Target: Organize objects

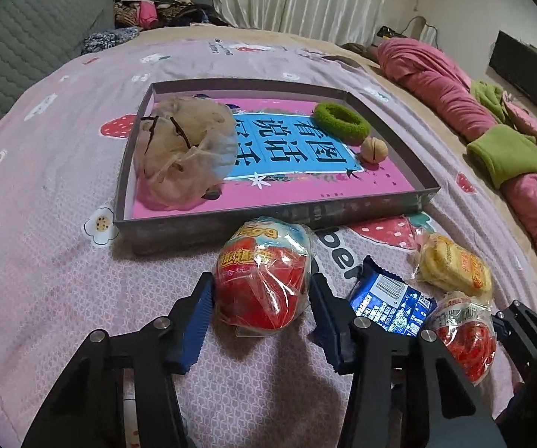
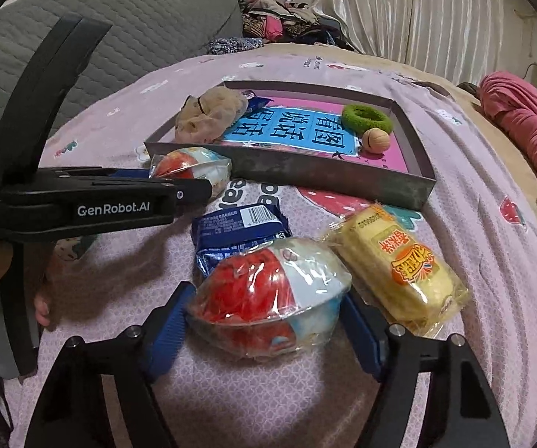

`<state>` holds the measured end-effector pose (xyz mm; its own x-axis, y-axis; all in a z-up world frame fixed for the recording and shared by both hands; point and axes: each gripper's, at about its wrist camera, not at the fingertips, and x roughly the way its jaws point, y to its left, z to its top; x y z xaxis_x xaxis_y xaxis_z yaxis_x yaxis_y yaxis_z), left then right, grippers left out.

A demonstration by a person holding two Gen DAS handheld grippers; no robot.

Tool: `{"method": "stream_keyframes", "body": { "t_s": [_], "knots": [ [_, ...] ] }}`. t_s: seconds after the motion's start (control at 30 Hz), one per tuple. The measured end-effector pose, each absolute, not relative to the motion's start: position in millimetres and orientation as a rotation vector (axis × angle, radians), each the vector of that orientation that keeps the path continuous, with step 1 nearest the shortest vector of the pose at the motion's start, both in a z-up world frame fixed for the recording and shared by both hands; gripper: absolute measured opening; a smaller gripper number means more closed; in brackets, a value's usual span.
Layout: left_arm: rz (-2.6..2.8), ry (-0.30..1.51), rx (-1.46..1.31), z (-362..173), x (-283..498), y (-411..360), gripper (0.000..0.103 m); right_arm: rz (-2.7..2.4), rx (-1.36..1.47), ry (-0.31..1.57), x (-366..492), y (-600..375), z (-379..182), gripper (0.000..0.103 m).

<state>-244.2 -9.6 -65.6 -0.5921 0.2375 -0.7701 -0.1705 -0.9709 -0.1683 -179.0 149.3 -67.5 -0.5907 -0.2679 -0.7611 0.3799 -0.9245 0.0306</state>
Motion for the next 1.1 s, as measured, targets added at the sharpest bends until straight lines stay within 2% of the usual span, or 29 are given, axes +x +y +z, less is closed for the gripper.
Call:
{"method": "stream_keyframes", "body": {
  "t_s": [1.1],
  "knots": [
    [2.702, -0.086, -1.106, 5.0, -135.4, -14.7, 0.053, -2.552, 1.022, 0.164, -118.0, 169.9, 5.6, 0.076]
  ]
}}
